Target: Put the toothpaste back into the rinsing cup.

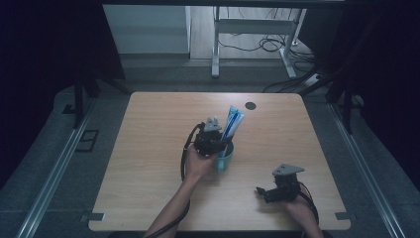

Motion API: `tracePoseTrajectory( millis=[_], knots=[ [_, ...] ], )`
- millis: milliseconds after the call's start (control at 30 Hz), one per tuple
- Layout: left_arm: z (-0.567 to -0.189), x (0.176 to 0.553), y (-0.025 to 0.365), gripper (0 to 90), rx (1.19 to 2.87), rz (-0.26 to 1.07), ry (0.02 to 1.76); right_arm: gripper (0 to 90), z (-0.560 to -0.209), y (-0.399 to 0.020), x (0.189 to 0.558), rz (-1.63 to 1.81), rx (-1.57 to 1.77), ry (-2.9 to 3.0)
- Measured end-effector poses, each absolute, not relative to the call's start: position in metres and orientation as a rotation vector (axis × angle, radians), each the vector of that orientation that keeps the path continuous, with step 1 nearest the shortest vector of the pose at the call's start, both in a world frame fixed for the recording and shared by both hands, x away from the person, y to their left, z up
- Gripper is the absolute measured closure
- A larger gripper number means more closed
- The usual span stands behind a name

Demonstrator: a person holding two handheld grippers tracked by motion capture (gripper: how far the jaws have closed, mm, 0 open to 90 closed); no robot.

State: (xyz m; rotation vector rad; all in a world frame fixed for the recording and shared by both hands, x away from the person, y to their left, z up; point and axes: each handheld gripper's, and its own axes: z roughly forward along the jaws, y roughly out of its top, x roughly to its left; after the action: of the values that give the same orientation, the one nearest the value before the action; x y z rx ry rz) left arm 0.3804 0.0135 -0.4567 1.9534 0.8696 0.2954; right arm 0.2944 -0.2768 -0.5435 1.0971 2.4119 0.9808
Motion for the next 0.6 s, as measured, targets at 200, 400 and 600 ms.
tracePoseTrajectory(
  millis=[200,400,600],
  knots=[
    [-0.4578,0.3787,0.0133,68.8,1.982,0.301,0.867,0.0,-0.5435,-0.2768,0.2944,0.981,1.097,2.412],
    [-0.4603,0.3770,0.0135,68.4,2.010,0.296,0.867,0.0,-0.5435,-0.2768,0.2944,0.981,1.097,2.412],
    [-0.4632,0.3763,0.0150,67.6,2.017,0.287,0.872,0.0,-0.5434,-0.2768,0.2943,0.981,1.098,2.412]
  ],
)
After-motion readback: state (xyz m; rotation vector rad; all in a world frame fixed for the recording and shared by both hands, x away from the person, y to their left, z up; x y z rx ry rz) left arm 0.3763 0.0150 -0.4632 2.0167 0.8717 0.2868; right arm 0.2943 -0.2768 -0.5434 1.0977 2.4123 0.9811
